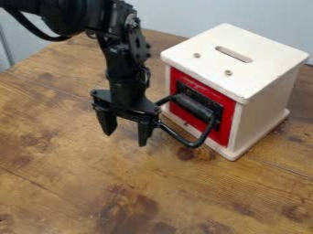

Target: Close the drawer

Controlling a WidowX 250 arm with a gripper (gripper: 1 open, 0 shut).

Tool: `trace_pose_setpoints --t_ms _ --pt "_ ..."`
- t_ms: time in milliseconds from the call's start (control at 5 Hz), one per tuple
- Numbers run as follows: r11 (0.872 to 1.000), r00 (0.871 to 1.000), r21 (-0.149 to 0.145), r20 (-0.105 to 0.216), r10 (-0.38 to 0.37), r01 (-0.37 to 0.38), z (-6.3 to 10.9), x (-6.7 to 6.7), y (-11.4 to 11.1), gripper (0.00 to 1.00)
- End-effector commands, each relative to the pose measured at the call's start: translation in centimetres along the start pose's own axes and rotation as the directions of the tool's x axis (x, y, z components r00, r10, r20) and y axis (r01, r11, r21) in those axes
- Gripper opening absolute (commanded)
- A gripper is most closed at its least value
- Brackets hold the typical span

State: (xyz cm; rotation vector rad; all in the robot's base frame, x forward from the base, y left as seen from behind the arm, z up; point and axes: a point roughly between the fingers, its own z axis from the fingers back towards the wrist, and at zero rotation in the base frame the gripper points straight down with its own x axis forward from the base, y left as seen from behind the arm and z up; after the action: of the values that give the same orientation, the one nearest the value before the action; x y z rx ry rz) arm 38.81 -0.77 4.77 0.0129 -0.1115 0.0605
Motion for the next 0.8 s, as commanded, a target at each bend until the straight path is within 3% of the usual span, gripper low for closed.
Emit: trace_pose_setpoints --t_ms 0,400,600 --pt "0.999 0.997 -0.014 0.051 0.052 -0.051 0.8 0.8 -1.2 1.00" --pt "0.998 0.996 -0.027 0.071 0.049 -0.048 0.0 1.1 -3.4 1.00" --pt "0.999 0.996 -0.038 0.084 0.006 -0.003 0.2 0.7 -4.3 1.00"
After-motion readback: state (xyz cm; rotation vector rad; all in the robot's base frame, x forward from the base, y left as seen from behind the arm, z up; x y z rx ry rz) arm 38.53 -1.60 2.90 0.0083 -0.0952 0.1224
